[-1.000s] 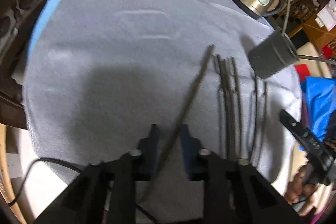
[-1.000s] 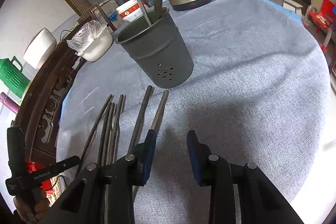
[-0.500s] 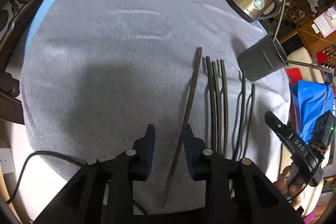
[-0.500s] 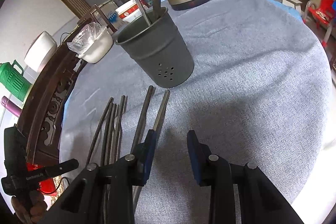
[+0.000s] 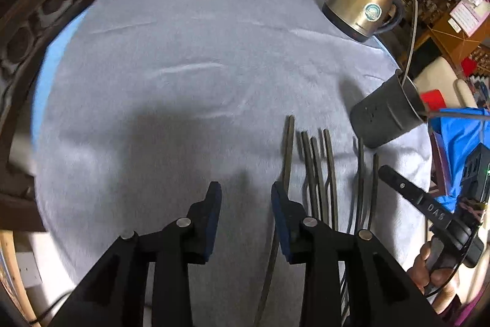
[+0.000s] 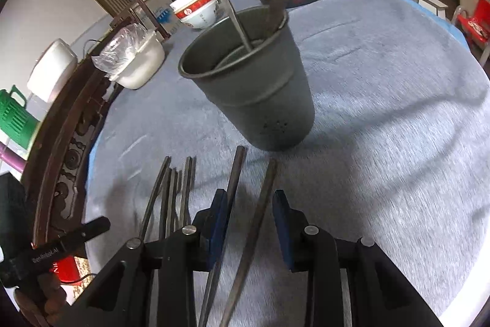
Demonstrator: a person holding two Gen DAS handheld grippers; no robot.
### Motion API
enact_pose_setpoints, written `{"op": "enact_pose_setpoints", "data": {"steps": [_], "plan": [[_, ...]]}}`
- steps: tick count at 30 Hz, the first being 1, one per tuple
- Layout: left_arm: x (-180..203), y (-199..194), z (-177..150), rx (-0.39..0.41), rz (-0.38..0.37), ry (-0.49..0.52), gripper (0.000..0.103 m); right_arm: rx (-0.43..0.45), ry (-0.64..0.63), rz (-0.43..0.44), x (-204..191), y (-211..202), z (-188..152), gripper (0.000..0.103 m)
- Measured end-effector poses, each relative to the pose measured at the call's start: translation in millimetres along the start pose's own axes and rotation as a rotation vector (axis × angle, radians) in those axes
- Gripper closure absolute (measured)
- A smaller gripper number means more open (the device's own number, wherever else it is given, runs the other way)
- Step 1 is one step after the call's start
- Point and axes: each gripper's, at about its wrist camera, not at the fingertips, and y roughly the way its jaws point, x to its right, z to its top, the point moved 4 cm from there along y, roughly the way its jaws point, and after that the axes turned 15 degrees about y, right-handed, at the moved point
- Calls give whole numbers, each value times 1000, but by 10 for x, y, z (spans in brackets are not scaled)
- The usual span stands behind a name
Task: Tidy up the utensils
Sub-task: 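Spread the bundle and grasp one chopstick with the left gripper while the right gripper grasps another, then lift both held chopsticks upright and carry them above the grey cup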
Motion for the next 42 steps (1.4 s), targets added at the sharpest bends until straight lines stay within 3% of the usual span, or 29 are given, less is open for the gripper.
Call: {"op": "enact_pose_setpoints", "data": {"steps": [4,13,16,21,26,38,41,42], "plan": [[-9,147,237,-31,-58,2,69,-37,15,-54,9,110,39,79],[191,507,511,-130,-140,58,69,-69,46,-85,25,234,68,82],[215,608,581,-155,-140,70,69,-50,22,-105,4,243,62,89],[223,725,657,-175,-134,77,69,-34,6,-108,36,220,74,93],[169,781,664,-175,-137,74,75,-30,10,-127,164,150,98,94],[166,806,706,-169,-153,74,76,-36,-62,-170,23,244,147,92],[159,819,689,-161,-150,73,95,-25,-85,-152,-9,219,103,95],[158,817,682,-159,-153,66,95,-21,-92,-136,-28,197,84,97]]}}
